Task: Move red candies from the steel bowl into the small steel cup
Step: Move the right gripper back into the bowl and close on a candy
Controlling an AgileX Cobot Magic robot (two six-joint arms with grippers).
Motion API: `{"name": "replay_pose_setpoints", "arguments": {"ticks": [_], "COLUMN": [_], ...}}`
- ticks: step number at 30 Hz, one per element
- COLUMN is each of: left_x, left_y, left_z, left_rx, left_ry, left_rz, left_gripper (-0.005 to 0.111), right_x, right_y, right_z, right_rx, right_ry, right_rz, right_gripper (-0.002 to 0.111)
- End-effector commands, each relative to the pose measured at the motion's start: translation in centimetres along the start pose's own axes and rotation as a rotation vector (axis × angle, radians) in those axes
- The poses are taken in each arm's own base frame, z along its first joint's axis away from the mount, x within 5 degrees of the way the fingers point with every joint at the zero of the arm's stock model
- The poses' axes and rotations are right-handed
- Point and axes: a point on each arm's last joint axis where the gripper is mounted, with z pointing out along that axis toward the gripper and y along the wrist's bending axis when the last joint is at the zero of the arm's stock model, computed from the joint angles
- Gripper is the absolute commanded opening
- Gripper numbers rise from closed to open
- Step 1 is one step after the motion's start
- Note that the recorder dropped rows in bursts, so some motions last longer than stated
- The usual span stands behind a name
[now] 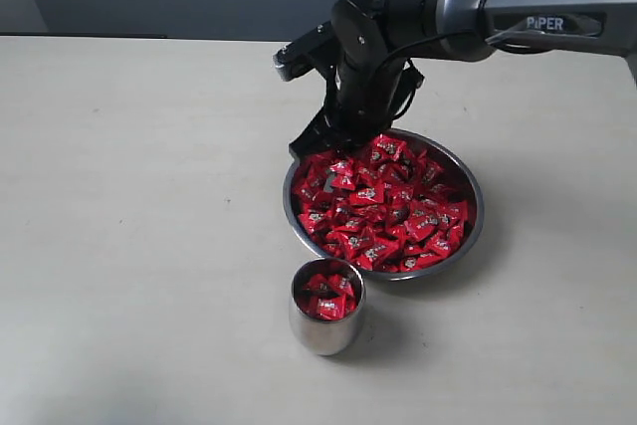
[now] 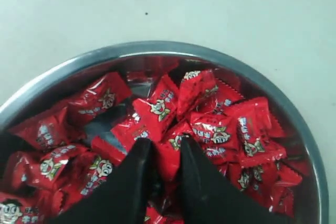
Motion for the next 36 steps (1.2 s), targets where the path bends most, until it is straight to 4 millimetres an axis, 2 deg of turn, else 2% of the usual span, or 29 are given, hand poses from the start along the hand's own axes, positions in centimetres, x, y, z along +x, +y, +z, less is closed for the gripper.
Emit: {"name": "replay_pose_setpoints", "arguments": {"ticks": [1, 9, 12, 19, 31, 36], "left_x": [0.1, 0.1, 0.1, 0.1, 0.1, 0.1], "left_y": [0.0, 0.0, 0.0, 0.0, 0.0, 0.0], "left_z": [0.0, 0.0, 0.0, 0.0, 0.0, 0.0], "left_rx": [0.005, 0.005, 0.005, 0.005, 0.005, 0.005], "left_ry": [-0.008, -0.008, -0.008, -0.008, -0.008, -0.008], "left_rz": [0.002, 0.002, 0.002, 0.002, 0.002, 0.002], "left_gripper": [0.000, 0.000, 0.000, 0.000, 0.000, 0.000], "right_x": [0.0, 0.8, 1.1, 1.5, 6.2, 6.7], "right_y": [-0.8, -2.6, -2.8, -2.2, -1.4, 0.1], "right_z": [-1.3, -3.0, -3.6, -5.1, -9.2, -10.0], "right_rx": [0.036, 0.222, 0.236, 0.142, 0.025, -0.140], "right_ry": [-0.003, 0.072, 0.091, 0.077, -0.036, -0.041], "right_rz": [0.024, 0.135, 0.151, 0.206, 0.194, 0.158], "right_gripper": [-0.001, -0.001, -0.001, -0.001, -0.001, -0.001]}}
